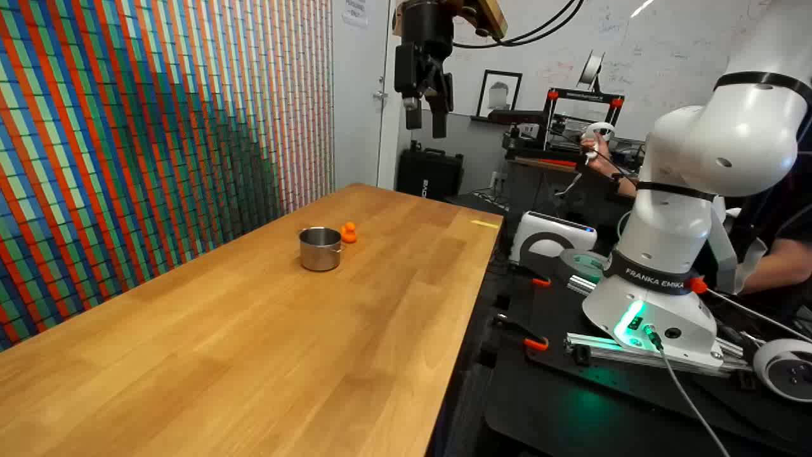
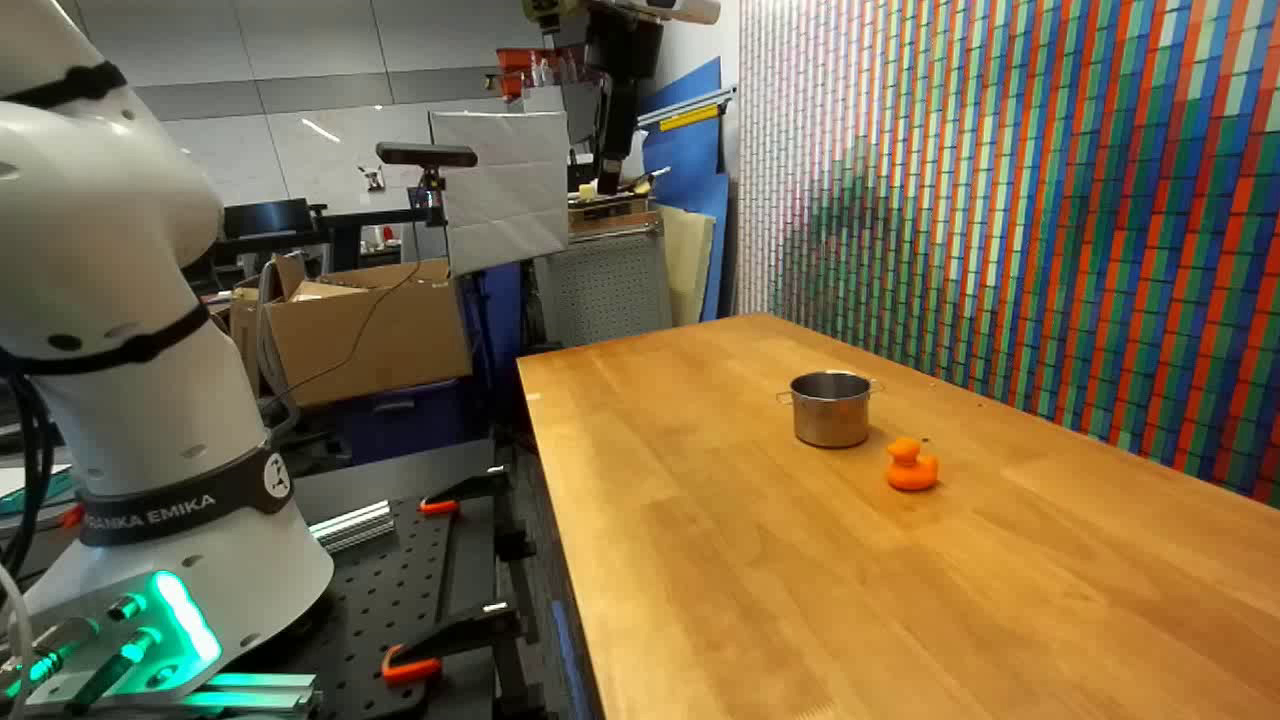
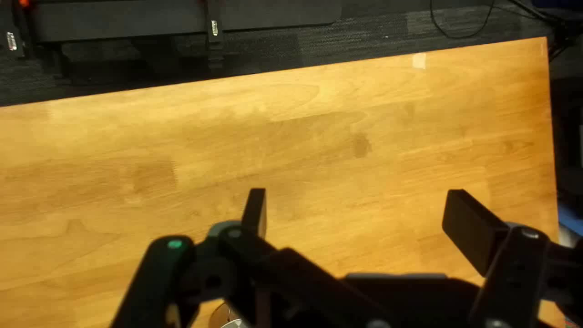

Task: Put the rubber duck in the pot

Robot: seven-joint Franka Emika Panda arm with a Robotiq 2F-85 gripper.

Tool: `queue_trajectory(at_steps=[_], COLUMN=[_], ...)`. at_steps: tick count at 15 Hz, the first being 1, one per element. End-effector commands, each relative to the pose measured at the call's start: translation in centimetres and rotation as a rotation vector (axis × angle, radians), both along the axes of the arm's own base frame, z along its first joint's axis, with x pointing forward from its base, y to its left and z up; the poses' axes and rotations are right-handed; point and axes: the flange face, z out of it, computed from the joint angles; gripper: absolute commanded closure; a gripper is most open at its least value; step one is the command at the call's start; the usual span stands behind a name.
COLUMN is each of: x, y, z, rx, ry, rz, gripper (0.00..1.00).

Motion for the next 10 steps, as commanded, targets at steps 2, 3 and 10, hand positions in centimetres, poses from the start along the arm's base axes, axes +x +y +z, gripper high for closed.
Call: queue_trajectory(at_steps=[2,3,10], x=[0.1,0.1,6.4], y=[0.0,0.0,-4.7], z=[0.2,0.3,-1.7], rx=[0.001,0.001,-0.250], ry=[-0.004,-0.006,-0.142], rz=[0.000,0.000,0.087], gripper=[0.00,0.00,0.00])
